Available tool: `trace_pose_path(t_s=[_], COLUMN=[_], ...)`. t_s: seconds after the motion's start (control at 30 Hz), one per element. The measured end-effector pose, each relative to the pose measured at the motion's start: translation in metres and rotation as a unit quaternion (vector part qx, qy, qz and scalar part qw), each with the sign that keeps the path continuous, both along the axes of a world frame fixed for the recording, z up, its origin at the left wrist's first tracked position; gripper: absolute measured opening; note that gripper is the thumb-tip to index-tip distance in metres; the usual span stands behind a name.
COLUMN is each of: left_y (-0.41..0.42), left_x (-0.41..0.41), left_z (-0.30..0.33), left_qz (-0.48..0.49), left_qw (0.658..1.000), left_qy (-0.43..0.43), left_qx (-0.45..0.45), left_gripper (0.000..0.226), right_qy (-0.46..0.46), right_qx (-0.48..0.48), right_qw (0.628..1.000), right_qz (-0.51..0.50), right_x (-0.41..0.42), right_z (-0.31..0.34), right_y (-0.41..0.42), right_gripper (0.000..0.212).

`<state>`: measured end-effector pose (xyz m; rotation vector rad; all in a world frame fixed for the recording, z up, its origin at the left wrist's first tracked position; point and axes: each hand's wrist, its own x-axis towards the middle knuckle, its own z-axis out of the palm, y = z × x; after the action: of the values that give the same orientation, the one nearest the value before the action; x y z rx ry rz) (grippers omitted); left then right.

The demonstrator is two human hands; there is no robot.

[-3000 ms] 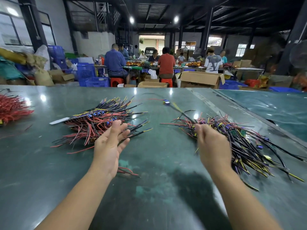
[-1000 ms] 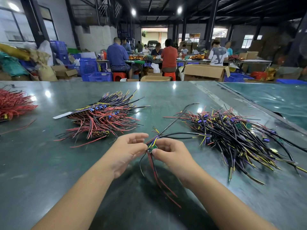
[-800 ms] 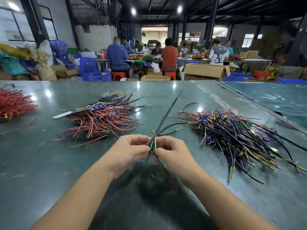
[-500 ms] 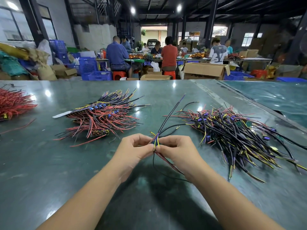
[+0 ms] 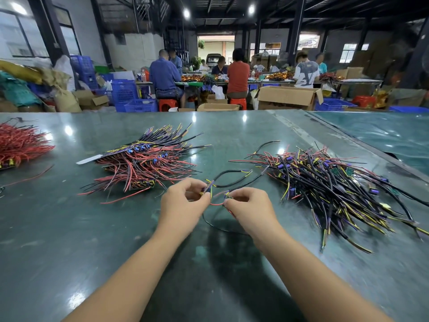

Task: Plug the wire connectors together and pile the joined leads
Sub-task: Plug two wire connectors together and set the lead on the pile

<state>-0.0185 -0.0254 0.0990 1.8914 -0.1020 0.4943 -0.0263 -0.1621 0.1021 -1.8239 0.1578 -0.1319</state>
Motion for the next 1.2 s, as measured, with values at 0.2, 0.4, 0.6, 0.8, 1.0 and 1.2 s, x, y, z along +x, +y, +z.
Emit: trace_pose_path(t_s=[0.2,0.4,0.6,0.8,1.0,1.2], left_y=[0.014,0.013,0.006,0.007,0.007,0.009], left_x=[0.003,0.002,-0.006,-0.003,-0.001,-0.002], left_z=[0.005,0.006,0.005,0.004,0.005,0.004], left_qz=[0.023,-0.073,-0.155,-0.166,-0.198,-0.139], left_qw=[0.999,0.992,0.973,0.970,0.967,0.969], left_qy=[-0.035,-0.062,-0.169,-0.176,-0.137,-0.190], left_qx=[-0.007,-0.084,0.010,-0.020,-0.079,0.079], left_gripper=[0.028,0.036,0.042,0.040,0.029,0.037], right_qy=[0.044,0.065,0.004,-0.039,0.010,-0.012], right_qx=[0.105,0.051,0.201,0.360,0.417,0.487], right_qw=[0.992,0.997,0.976,0.922,0.895,0.866], right_qz=[0.057,0.003,0.088,0.137,0.155,0.113], right_x=[0.000,0.004,-0.003,-0.007,-0.007,-0.007], right_z=[0.002,0.002,0.014,0.015,0.017,0.019], right_y=[-0.001,0.000,-0.002,0.000,-0.001,-0.004], right_gripper=[0.022,0.027,0.030,0.019,0.018,0.025])
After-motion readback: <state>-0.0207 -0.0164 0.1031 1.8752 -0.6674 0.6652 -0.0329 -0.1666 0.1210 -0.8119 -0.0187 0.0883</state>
